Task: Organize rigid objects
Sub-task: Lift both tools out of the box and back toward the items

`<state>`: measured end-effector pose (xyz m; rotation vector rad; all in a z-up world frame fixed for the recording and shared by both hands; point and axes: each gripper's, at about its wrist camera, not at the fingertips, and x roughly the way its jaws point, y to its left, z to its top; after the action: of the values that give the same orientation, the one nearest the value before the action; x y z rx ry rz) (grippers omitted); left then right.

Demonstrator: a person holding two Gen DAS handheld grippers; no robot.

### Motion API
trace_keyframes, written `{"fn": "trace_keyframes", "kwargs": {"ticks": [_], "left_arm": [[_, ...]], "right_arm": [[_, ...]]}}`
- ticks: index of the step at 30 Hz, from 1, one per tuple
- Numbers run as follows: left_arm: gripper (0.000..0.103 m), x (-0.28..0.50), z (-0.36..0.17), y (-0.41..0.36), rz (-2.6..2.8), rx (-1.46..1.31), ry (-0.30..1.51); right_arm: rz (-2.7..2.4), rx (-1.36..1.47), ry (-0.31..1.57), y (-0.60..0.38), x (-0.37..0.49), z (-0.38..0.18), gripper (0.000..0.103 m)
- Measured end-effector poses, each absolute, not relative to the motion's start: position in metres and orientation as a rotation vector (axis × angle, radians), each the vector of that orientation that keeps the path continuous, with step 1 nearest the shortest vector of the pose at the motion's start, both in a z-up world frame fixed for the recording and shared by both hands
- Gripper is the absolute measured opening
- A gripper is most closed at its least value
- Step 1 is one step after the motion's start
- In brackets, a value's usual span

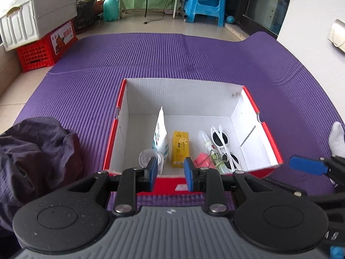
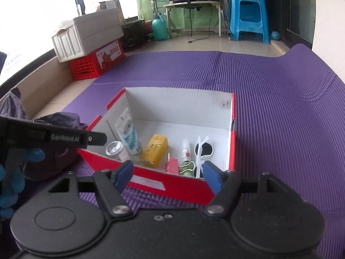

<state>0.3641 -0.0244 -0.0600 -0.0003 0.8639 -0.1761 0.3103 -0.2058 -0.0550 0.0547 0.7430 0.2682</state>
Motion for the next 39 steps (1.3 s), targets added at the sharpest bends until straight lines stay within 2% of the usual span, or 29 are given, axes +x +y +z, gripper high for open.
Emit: {"fn": "trace_keyframes", "kwargs": {"ticks": [10, 20, 21, 22, 23, 28, 30, 32, 35, 39], "left_arm": [[0.025, 0.316, -0.045, -0.024, -0.203, 0.005, 0.816], [0.027, 0.269, -0.032, -0.023, -0.208, 0.031, 0.767], [0.042, 0.264, -0.030, -0.023, -0.208, 0.037, 0.759], [0.069, 0.259, -0.028, -0.023, -0.209, 0.038, 0.749], [0.077, 0.255, -0.026, -0.023, -0.210, 0.035, 0.739], [0.080, 0.235, -0.018, -0.019, -0.218, 0.011, 0.714], [0.086, 0.228, -0.015, -0.018, -0.217, 0.011, 0.703], [0.088, 0.221, -0.012, -0.017, -0.221, 0.006, 0.690], [0.102, 0.212, -0.008, -0.014, -0.217, -0.008, 0.677], [0.103, 0.203, -0.005, -0.013, -0.204, -0.016, 0.670]], "right_arm": [[0.269, 0.054, 0.698, -0.209, 0.273, -0.040, 0.079], [0.292, 0.074, 0.645, -0.212, 0.229, -0.027, 0.090], [0.291, 0.078, 0.641, -0.212, 0.225, -0.025, 0.091], [0.294, 0.084, 0.639, -0.212, 0.223, -0.024, 0.092], [0.298, 0.091, 0.635, -0.212, 0.219, -0.022, 0.093], [0.308, 0.109, 0.614, -0.215, 0.201, -0.016, 0.095], [0.313, 0.120, 0.603, -0.218, 0.193, -0.013, 0.097], [0.314, 0.125, 0.589, -0.219, 0.186, -0.010, 0.100], [0.318, 0.121, 0.576, -0.220, 0.177, -0.007, 0.103], [0.340, 0.138, 0.581, -0.223, 0.167, -0.008, 0.103]]}}
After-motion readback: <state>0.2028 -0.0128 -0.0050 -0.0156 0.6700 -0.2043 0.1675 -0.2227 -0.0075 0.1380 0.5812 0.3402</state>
